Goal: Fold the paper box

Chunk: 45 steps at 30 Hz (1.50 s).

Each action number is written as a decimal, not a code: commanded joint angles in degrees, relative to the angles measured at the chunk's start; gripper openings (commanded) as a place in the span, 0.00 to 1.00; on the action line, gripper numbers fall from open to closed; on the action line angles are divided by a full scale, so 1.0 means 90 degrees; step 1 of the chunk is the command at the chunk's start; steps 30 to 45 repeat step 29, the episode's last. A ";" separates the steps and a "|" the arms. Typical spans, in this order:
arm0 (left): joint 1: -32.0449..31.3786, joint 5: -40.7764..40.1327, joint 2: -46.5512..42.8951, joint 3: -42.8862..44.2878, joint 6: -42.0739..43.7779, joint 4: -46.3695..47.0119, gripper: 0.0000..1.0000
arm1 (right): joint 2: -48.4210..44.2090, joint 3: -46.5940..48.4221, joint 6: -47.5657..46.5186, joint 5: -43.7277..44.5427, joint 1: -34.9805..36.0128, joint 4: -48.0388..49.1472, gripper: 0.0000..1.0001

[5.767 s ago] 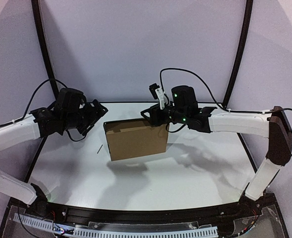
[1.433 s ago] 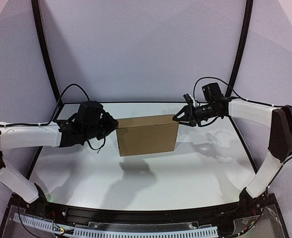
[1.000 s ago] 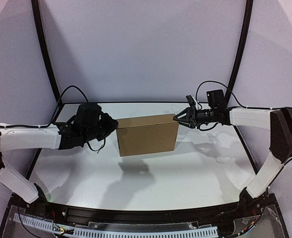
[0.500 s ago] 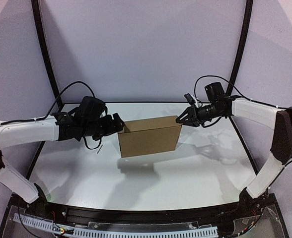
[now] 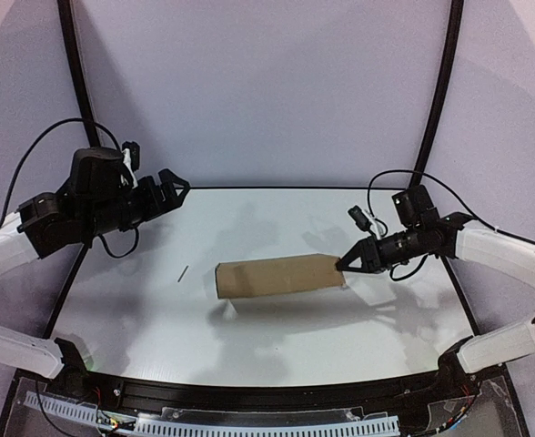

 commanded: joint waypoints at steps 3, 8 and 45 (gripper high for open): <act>-0.0015 -0.0556 0.0284 0.0029 -0.0139 -0.0821 0.99 | -0.0997 0.0162 -0.0307 0.0840 0.0033 -0.0411 0.60; 0.0092 -0.0938 0.0283 -0.0097 -0.0534 -0.1139 0.99 | -0.1349 0.0305 0.0289 0.1833 -0.0424 -0.0261 0.97; 0.1805 -0.1048 -0.0726 -0.1092 -0.1887 -0.2257 0.99 | -0.1388 0.0286 0.0646 0.5989 -0.1507 0.0550 0.98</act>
